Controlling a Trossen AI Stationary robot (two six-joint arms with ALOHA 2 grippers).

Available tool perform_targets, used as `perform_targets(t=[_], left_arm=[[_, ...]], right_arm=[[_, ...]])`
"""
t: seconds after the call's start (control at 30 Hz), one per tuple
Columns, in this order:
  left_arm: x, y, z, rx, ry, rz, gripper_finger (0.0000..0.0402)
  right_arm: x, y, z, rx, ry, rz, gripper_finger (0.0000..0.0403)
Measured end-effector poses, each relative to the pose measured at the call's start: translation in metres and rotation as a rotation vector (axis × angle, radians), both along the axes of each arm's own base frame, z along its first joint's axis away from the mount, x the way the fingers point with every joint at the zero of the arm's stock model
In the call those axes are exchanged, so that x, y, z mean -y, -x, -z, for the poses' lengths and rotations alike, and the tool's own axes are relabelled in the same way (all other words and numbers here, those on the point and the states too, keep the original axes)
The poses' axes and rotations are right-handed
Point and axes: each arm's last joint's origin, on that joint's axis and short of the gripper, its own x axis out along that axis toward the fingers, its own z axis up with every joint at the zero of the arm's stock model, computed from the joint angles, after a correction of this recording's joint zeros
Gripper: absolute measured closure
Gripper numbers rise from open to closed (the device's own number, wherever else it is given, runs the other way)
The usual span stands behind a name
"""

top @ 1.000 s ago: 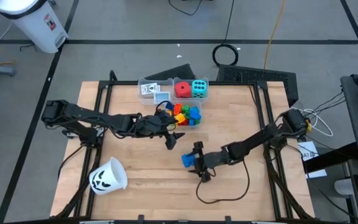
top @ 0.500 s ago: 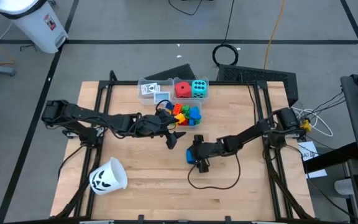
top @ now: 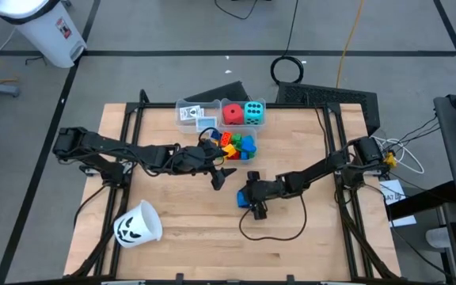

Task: Pick & Place Toys
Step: Put the blue game piece into the bottom transparent bin

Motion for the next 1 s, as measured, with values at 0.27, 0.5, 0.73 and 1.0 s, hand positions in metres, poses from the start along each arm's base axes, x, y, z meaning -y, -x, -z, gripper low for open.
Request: perform_targets(t=[0.27,0.5,0.73,1.0], left_arm=[[0.0,0.0,0.0,-0.005,-0.011,0.005,0.0055],[0.001,-0.005,0.007,-0.011,0.017,-0.003,0.0055],[0.005,-0.035,0.042,0.021,0.108,0.066,0.0055],[-0.008,-0.049,0.046,0.139,0.199,0.047,0.0055]], right_arm=[[0.0,0.001,-0.003,0.005,0.016,-0.017,0.0179],[0.002,0.008,-0.027,0.029,0.04,-0.03,0.0179],[-0.003,0.024,-0.071,0.145,0.311,0.038,0.0179],[-0.014,0.042,-0.107,0.253,0.637,0.192,0.0179]])
